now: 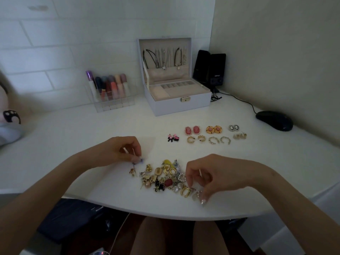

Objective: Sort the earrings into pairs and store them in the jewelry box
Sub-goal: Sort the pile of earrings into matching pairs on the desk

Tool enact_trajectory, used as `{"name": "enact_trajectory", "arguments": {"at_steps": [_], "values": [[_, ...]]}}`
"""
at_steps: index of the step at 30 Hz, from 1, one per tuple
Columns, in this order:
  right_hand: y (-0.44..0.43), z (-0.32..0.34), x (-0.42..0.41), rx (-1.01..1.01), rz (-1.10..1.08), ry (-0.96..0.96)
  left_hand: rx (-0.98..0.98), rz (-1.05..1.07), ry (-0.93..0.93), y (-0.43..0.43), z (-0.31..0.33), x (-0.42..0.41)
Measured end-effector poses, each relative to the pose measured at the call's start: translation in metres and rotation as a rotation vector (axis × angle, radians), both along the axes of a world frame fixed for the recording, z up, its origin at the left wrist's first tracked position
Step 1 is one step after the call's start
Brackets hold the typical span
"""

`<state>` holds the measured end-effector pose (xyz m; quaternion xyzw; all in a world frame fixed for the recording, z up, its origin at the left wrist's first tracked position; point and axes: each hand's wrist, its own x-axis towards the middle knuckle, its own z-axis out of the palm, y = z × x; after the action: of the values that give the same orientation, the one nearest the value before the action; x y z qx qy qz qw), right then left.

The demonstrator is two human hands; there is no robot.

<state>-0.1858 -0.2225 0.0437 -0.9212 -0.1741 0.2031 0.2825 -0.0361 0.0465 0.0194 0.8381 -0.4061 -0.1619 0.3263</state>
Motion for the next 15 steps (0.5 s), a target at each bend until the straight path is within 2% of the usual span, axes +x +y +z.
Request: {"name": "enact_trajectory", "arguments": {"at_steps": [5, 11, 15], "values": [[0.008, -0.008, 0.003, 0.088, -0.103, -0.037, 0.027, 0.012, 0.003, 0.004, -0.001, -0.001], [0.012, -0.01, 0.007, 0.11, -0.113, -0.067, 0.032, 0.044, -0.13, -0.009, -0.009, -0.009], [0.004, -0.005, 0.007, 0.206, -0.185, -0.092, -0.005, 0.091, -0.108, -0.007, -0.007, -0.006]]}}
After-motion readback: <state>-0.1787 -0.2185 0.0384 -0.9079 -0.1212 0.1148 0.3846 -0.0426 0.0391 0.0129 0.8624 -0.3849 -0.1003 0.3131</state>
